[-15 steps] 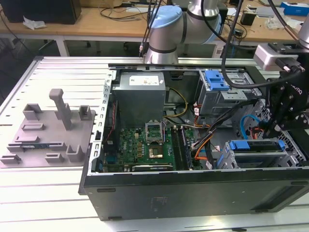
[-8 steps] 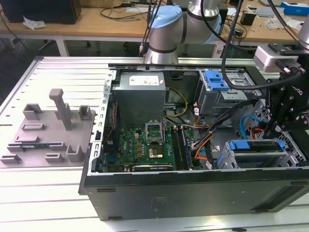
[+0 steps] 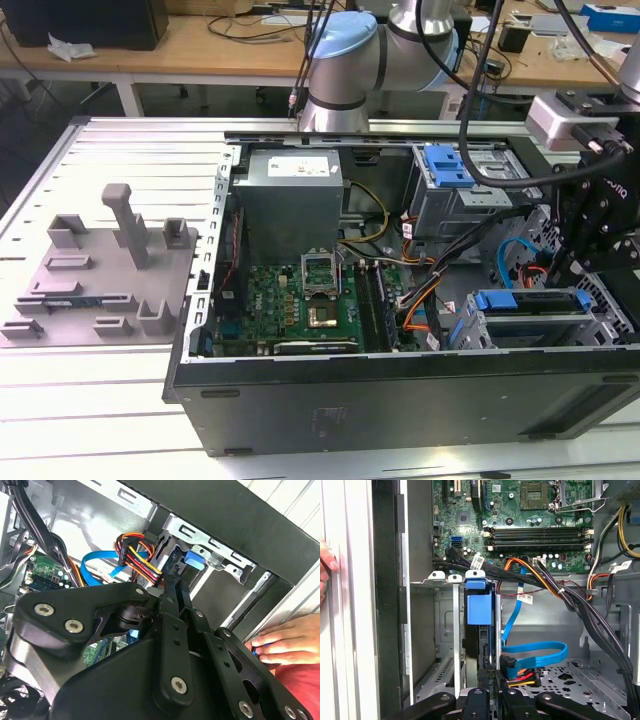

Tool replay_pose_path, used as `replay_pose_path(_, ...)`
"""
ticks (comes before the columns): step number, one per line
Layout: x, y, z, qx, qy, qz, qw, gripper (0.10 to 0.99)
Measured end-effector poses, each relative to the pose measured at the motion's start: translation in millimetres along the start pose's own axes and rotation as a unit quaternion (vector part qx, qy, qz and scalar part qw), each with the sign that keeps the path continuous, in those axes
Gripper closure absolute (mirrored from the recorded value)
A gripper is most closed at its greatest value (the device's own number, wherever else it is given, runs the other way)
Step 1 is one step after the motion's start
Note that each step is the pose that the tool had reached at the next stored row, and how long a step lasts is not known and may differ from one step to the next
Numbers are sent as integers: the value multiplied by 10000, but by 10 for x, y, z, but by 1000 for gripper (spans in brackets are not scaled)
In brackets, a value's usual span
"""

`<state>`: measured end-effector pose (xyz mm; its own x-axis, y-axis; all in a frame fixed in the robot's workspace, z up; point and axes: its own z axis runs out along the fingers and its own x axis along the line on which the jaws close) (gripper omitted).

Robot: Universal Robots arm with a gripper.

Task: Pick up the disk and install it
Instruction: 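Insert the first disk wire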

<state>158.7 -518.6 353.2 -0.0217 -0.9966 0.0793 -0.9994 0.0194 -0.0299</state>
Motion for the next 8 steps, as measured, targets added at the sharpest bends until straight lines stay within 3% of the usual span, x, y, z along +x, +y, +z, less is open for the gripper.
replay_pose_path(8,19,5,22,0,1,0,10000,922)
